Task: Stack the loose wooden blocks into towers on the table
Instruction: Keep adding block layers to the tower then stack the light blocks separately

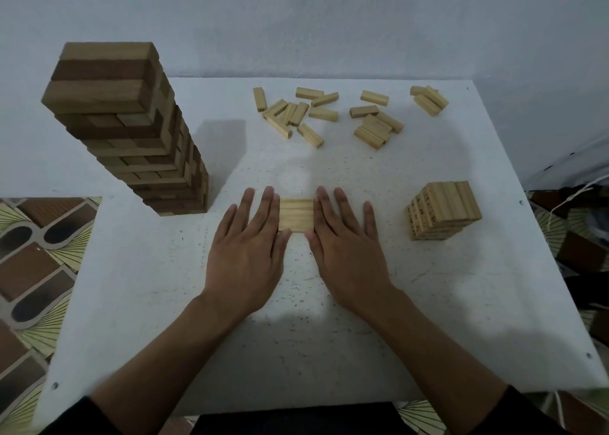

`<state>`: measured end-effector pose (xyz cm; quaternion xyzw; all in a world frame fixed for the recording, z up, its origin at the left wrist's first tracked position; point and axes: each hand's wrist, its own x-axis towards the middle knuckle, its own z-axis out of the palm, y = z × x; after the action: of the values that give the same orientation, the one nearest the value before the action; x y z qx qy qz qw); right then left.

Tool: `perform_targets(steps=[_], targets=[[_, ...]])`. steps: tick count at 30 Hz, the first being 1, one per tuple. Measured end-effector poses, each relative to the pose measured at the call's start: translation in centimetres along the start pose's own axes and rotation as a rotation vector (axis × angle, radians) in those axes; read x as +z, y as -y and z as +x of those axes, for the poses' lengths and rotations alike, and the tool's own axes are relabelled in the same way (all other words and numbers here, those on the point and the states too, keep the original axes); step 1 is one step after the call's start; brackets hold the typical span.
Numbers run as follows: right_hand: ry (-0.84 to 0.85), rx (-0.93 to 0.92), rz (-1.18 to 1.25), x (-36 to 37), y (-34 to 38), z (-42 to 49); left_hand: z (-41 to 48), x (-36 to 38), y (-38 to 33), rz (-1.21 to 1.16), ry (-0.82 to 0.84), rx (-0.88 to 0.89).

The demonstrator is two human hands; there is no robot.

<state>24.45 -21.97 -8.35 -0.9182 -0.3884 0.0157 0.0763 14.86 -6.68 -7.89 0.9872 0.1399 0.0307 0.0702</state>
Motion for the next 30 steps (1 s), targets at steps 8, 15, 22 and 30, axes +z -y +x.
perform_targets(steps=[8, 15, 22, 30], targets=[[0.014, -0.018, -0.007, -0.3, -0.2, 0.1, -0.1, -0.1, 0.1, 0.052, 0.022, 0.025], [0.112, -0.018, 0.228, -3.0, -1.2, 0.3, 0.5, -1.2, 1.4, -0.100, 0.021, 0.042], [0.139, -0.063, 0.273, -5.5, -1.8, 2.5, 3.0, -2.6, 2.9, -0.162, 0.021, 0.125], [0.094, -0.071, 0.263, -4.9, -2.1, 3.2, 3.1, -1.6, 3.3, -0.212, -0.024, 0.136]])
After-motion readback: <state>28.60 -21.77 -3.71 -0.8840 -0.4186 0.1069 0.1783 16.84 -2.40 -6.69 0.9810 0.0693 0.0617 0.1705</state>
